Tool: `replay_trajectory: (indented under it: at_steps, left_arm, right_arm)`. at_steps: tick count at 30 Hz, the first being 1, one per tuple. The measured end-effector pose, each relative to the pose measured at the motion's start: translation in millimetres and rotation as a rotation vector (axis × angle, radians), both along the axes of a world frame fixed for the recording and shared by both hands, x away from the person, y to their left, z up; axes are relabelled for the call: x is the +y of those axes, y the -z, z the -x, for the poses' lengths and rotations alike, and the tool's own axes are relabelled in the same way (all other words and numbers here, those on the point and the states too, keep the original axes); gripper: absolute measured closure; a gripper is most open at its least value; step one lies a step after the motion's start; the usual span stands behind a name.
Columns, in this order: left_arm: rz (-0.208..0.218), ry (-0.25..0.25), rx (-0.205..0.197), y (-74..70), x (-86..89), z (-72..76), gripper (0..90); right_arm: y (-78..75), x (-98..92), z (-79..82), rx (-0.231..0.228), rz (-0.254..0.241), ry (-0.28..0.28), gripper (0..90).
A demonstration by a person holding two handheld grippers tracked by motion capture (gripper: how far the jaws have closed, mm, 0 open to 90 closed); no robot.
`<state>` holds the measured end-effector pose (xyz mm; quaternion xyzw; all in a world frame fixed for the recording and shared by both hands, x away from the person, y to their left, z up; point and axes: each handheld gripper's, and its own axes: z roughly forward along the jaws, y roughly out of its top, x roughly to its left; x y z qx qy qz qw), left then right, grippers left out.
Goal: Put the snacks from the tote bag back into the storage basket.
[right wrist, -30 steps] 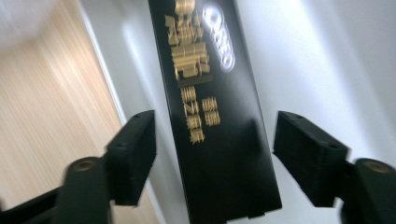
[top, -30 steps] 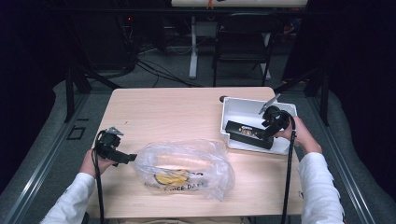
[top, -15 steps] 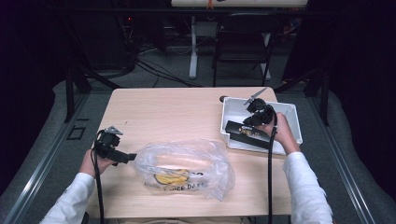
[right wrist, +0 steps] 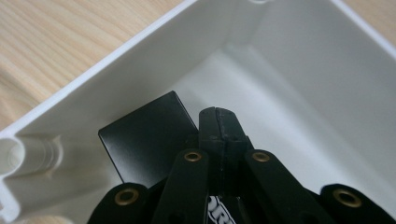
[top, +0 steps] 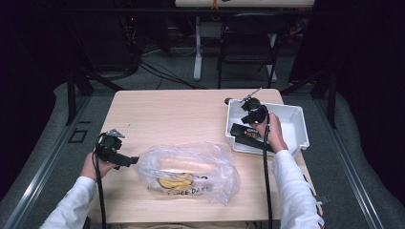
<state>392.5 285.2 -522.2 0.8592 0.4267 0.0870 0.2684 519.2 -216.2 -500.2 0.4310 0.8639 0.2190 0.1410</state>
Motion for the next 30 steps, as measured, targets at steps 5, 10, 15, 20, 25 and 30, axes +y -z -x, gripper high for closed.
replay_trajectory:
  at_steps: [5, 10, 15, 20, 25, 30]
  left_arm:
    - [0.003, -0.002, -0.001, 0.4, -0.5, -0.1, 0.0]
    - [0.004, -0.004, 0.002, 0.7, -0.1, -0.3, 0.0]
    - [0.003, -0.002, 0.001, 0.4, 0.0, -0.3, 0.0]
    - [0.003, -0.002, 0.002, 0.5, -0.3, -0.4, 0.0]
    - [0.000, -0.003, -0.001, 0.4, -0.4, -0.2, 0.0]
    - [0.000, -0.003, 0.001, 0.6, -0.6, -0.3, 0.0]
  right_arm:
    - [10.1, 0.5, -6.9, 0.024, 0.003, 0.025, 90.0]
    - [14.4, 5.9, -7.5, 0.037, 0.012, 0.008, 90.0]
    - [16.5, 9.2, -3.9, 0.028, 0.003, 0.020, 90.0]
    - [14.6, 9.6, 0.1, 0.034, 0.014, 0.013, 90.0]
    - [14.5, 9.7, 2.9, 0.031, 0.008, -0.006, 90.0]
    - [15.4, 10.6, 3.0, 0.039, 0.008, -0.002, 90.0]
